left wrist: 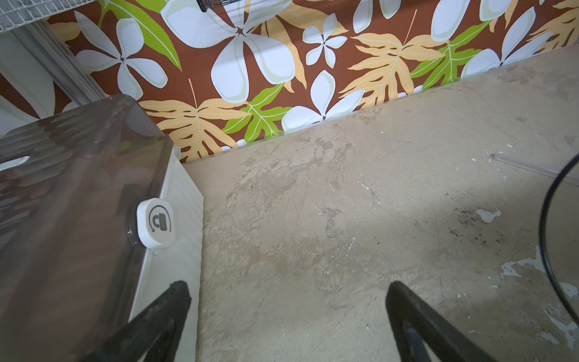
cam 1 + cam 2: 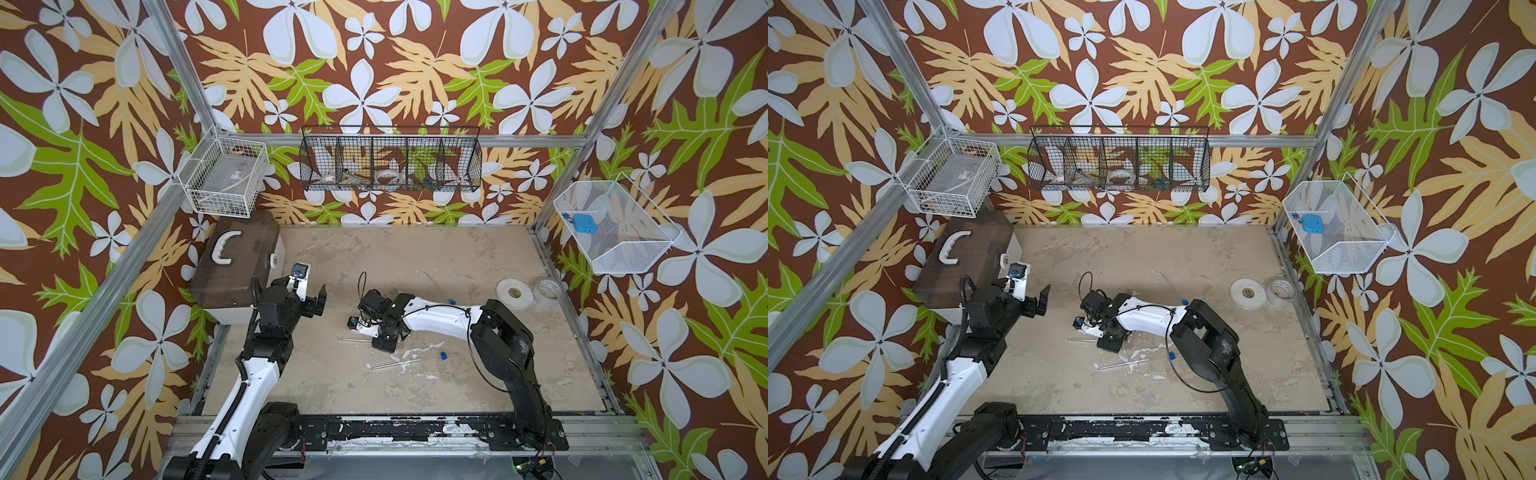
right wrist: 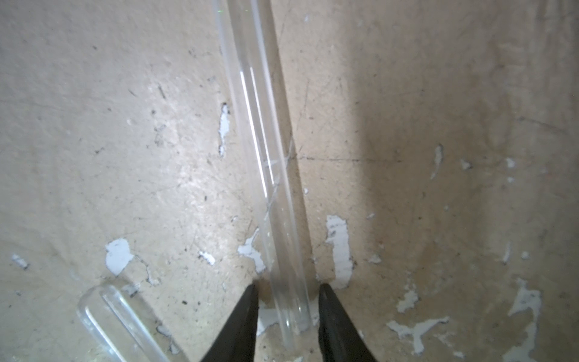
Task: Insert stoppers into test tubes
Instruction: Pick up the test tube at the center of the board.
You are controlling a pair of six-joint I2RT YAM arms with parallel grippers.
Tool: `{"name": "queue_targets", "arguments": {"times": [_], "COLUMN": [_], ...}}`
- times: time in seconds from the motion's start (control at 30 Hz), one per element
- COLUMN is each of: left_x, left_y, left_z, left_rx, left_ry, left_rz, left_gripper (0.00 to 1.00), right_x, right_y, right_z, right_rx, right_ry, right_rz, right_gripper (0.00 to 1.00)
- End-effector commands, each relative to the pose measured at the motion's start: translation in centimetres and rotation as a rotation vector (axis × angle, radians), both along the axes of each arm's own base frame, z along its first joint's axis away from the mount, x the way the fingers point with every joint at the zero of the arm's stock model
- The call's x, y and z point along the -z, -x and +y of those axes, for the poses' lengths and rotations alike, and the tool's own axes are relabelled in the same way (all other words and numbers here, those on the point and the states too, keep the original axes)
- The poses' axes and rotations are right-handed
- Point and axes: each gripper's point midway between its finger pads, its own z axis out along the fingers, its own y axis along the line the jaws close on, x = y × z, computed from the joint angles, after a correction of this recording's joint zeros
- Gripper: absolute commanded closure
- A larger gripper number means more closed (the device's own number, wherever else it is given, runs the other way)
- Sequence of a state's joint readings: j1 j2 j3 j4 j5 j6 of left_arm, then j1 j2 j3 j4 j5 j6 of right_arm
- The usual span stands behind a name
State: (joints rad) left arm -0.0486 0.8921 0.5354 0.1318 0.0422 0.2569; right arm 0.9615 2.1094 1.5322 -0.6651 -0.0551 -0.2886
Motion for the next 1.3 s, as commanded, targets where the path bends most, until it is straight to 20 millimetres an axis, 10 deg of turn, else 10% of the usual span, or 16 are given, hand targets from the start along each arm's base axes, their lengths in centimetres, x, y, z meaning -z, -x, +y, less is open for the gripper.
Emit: {"name": "queue_targets", "arguments": {"times": [0.0, 0.53, 1.27], "left_x": [-0.5, 0.0, 1.2], "left_y": [-0.1, 0.2, 9.9], "left_z": [-0.1, -2.5, -14.1], "left_rx": [0.005, 0.133, 0.976], "left_ry": [0.021, 0.079, 0.252], "left_rz": [-0.023, 0.017, 0.16], "left_gripper": [0.0, 0.0, 0.02], "right_x": [0.7, -2.0, -15.8], "right_y": [-0.2, -1.0, -0.9], "right_z": [-1.1, -1.8, -6.8], "right_rx": [0.015, 0.008, -0.096], "right_ry": [0.059, 0.033, -0.206], "right_rz": [-0.013, -0.088, -0.55], "right_gripper": [0.72, 0.82, 0.85]}}
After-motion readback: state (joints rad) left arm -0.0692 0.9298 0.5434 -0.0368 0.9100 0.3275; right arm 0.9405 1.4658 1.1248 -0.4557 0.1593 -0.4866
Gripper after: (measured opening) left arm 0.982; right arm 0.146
